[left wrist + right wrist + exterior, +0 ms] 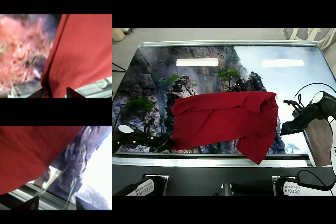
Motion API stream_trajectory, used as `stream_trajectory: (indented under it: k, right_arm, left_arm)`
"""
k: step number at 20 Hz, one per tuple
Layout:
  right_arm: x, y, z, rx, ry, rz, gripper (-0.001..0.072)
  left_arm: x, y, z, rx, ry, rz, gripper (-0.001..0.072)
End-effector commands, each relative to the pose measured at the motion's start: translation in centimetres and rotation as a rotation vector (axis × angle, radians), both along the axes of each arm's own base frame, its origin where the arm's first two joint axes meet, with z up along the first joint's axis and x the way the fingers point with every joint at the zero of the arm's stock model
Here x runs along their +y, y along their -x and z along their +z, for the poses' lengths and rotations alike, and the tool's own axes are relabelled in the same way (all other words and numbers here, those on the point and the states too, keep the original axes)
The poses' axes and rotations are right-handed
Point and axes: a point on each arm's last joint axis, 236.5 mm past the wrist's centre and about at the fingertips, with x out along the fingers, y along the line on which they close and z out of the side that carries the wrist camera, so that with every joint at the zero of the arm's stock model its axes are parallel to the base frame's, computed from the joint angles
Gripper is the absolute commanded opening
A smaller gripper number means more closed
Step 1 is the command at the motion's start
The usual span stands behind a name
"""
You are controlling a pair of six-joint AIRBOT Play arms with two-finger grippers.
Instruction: Fold the shirts.
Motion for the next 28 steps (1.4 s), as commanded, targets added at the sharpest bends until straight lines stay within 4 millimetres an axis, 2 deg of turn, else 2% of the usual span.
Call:
stream_trajectory:
  k: [1,2,3,5,8,9,10,11,12,14,15,16,17,18,19,20,21,22,23,24,25,26,27,28]
  right_arm:
    - [1.2,-1.2,-1.0,-0.061,-0.042,-0.034,0.0487]
    - [1.8,-1.5,-1.3,-0.076,-0.061,-0.053,0.0487]
    - [2.4,-1.6,-1.9,-0.086,-0.080,-0.076,0.0487]
    - [3.4,-1.8,-2.8,-0.093,-0.116,-0.110,0.0486]
    - [4.0,-2.9,-3.6,-0.126,-0.146,-0.137,0.0482]
    - [4.0,-2.9,-3.8,-0.118,-0.144,-0.150,0.0452]
    - [4.1,-2.7,-4.0,-0.101,-0.148,-0.158,0.0364]
    - [4.2,-2.6,-4.1,-0.089,-0.154,-0.162,0.0230]
    - [4.2,-2.6,-4.0,-0.090,-0.154,-0.163,0.0015]
    - [3.8,-3.6,-2.8,-0.155,-0.140,-0.130,0.0015]
    - [3.3,-5.0,-1.0,-0.227,-0.123,-0.111,0.0015]
    - [2.7,-7.0,2.1,-0.337,-0.100,-0.089,0.0014]
    - [2.0,-9.2,6.2,-0.470,-0.067,-0.070,0.0014]
    - [1.4,-11.4,11.8,-0.645,-0.024,-0.048,0.0014]
    - [0.8,-13.4,19.8,-0.885,0.039,-0.017,0.0015]
    - [0.3,-14.0,28.7,-1.138,0.118,-0.008,0.0015]
    - [0.0,-12.6,39.0,-1.429,0.221,-0.017,0.0016]
    - [-0.1,-9.0,48.9,-1.717,0.337,-0.032,0.0016]
    - [0.3,-4.2,56.3,-1.946,0.423,-0.061,0.0016]
    - [1.1,1.0,61.8,-2.137,0.461,-0.109,0.0015]
    - [1.9,6.0,65.4,-2.291,0.481,-0.153,0.0015]
    - [2.3,9.6,67.2,-2.373,0.489,-0.193,0.0015]
    - [2.3,11.4,67.7,-2.396,0.476,-0.240,0.0015]
    - [2.0,11.9,67.4,-2.378,0.465,-0.281,0.0015]
  left_arm:
    - [0.2,-0.8,-0.4,-0.029,-0.018,0.020,0.0375]
    - [0.0,-0.8,-0.4,-0.032,-0.020,0.008,0.0279]
    - [-0.3,-0.8,-0.4,-0.040,-0.020,-0.017,0.0149]
    - [-0.8,-0.6,-0.4,-0.048,-0.019,-0.049,0.0032]
    - [-1.1,-0.6,-0.2,-0.059,-0.005,-0.073,0.0025]
    - [-1.2,-0.5,-0.1,-0.059,0.000,-0.080,0.0025]
    - [-1.1,-0.6,0.0,-0.064,-0.001,-0.081,0.0025]
    - [-1.1,-0.9,0.2,-0.073,-0.003,-0.084,0.0025]
    - [-0.9,-1.4,0.5,-0.085,-0.006,-0.085,0.0025]
    - [-0.2,-4.1,2.7,-0.165,-0.026,-0.090,0.0023]
    - [0.4,-6.7,5.4,-0.258,-0.048,-0.089,0.0023]
    - [1.0,-9.6,9.7,-0.388,-0.081,-0.085,0.0023]
    - [1.5,-12.4,15.1,-0.545,-0.119,-0.072,0.0023]
    - [2.0,-14.6,21.9,-0.723,-0.169,-0.051,0.0023]
    - [2.6,-15.8,30.4,-0.937,-0.237,-0.020,0.0024]
    - [2.8,-15.7,38.9,-1.152,-0.304,0.011,0.0024]
    - [2.7,-13.9,48.3,-1.398,-0.377,0.050,0.0024]
    - [2.3,-10.5,56.8,-1.633,-0.440,0.101,0.0024]
    - [1.8,-6.5,63.3,-1.826,-0.473,0.162,0.0024]
    - [1.2,-2.1,68.4,-1.986,-0.475,0.232,0.0024]
    - [0.6,1.5,71.4,-2.093,-0.456,0.289,0.0024]
    - [0.2,4.7,73.4,-2.179,-0.439,0.334,0.0024]
    - [0.0,6.6,74.3,-2.227,-0.434,0.358,0.0024]
    - [-0.2,7.6,74.7,-2.250,-0.435,0.365,0.0024]
